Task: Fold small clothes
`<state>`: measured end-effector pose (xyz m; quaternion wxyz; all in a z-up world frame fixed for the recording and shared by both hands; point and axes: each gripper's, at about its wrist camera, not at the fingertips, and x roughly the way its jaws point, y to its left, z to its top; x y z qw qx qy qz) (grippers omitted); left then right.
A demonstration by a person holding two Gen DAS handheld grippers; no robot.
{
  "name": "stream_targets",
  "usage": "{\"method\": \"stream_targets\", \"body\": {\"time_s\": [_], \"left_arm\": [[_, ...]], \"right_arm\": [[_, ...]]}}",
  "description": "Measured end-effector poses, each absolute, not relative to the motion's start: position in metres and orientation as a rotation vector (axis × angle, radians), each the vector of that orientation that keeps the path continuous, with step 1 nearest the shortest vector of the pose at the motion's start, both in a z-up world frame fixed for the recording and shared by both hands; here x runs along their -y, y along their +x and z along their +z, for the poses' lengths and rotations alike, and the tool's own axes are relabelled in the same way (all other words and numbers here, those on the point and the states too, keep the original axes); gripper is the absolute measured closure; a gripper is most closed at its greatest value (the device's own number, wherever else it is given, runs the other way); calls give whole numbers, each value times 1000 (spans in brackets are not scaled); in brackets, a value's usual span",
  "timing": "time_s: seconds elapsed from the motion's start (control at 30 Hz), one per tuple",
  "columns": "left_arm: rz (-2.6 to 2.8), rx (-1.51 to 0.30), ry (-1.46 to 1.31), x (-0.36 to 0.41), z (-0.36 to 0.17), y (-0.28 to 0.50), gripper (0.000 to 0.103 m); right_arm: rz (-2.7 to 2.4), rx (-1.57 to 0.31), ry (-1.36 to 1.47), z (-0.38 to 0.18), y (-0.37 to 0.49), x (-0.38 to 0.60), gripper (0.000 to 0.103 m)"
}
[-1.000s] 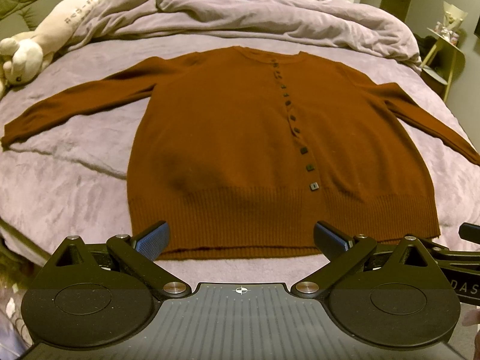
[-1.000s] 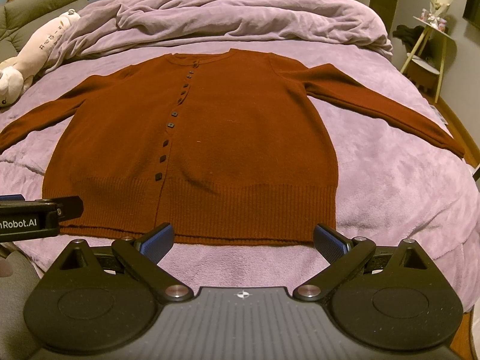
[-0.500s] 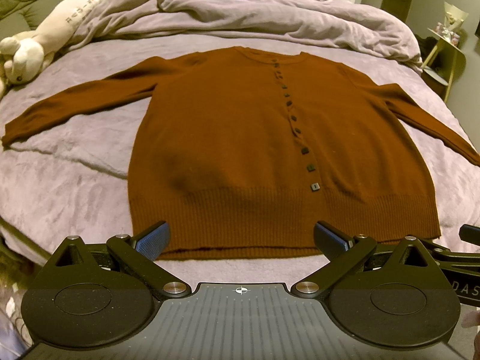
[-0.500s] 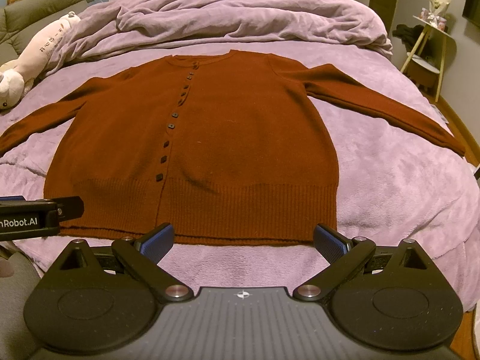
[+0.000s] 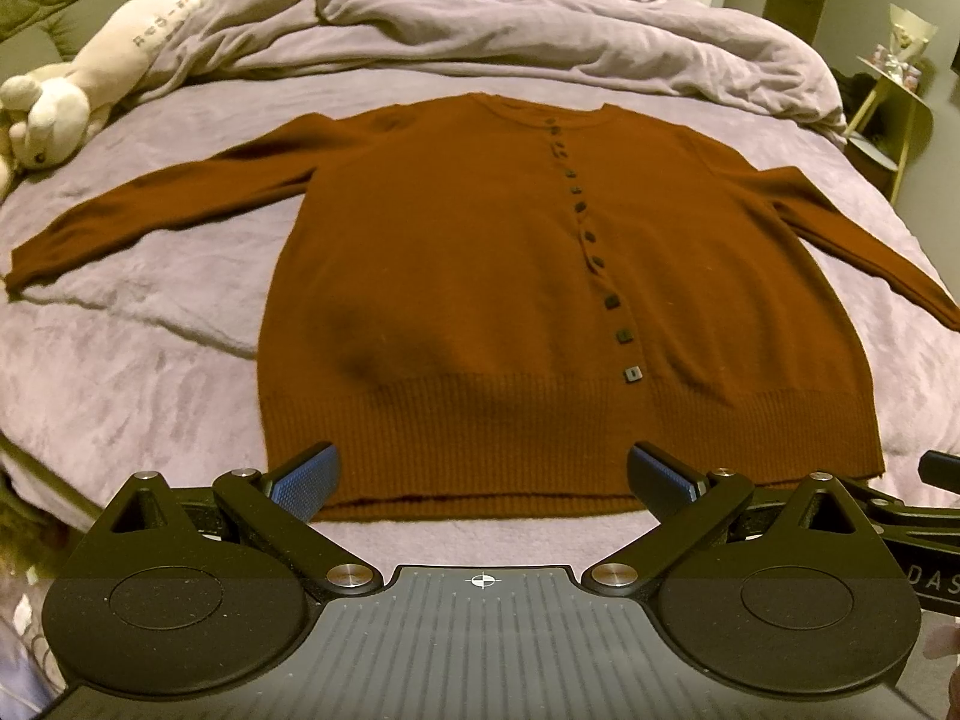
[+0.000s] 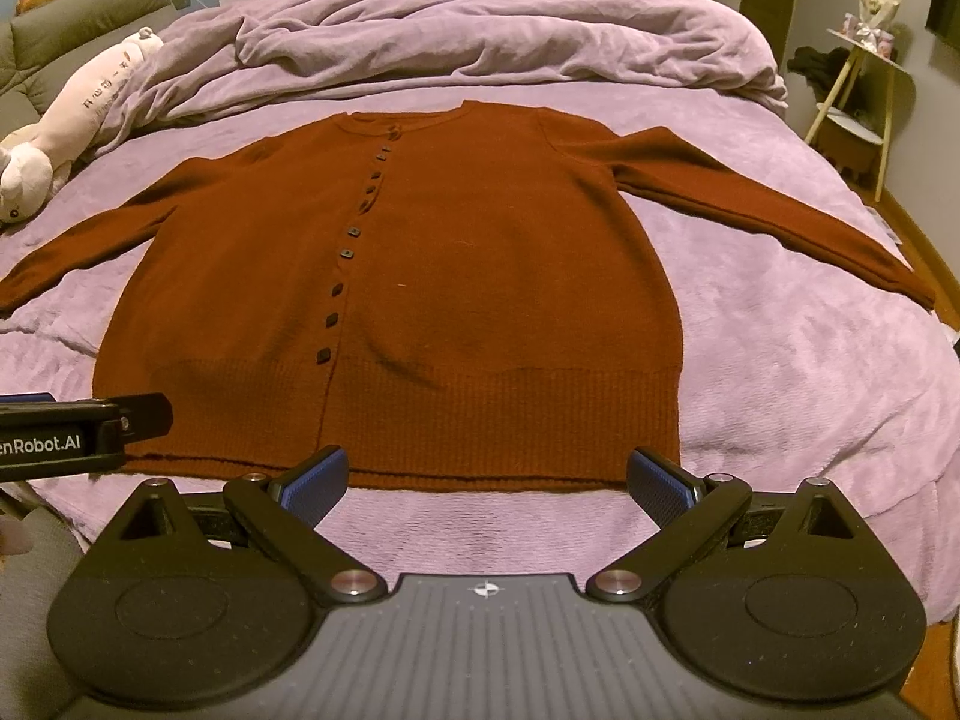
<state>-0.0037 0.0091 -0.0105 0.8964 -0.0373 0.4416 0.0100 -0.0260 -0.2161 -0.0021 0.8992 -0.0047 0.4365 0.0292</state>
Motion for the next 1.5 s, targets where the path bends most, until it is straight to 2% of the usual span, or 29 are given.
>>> {"method": "stream_targets", "body": {"time_s": [0.87,1.17,1.33,1.43,1.5], "left_arm": [[34,-938,-62,-5,-20,1,0],[21,-954,-75,-6,-33,9,0],[8,-925,-67,-7,-39,24,0],[14,-891,-84,-11,-39,41,0],[31,-874,-101,-12,-41,56,0]], "right_arm": [[148,-805,14,-8,-33,220,4],[158,-862,165,-22,-22,238,4],[100,-770,312,-27,-1,292,4],[5,-726,436,-33,27,351,11],[-64,-687,534,-37,45,396,25]]}}
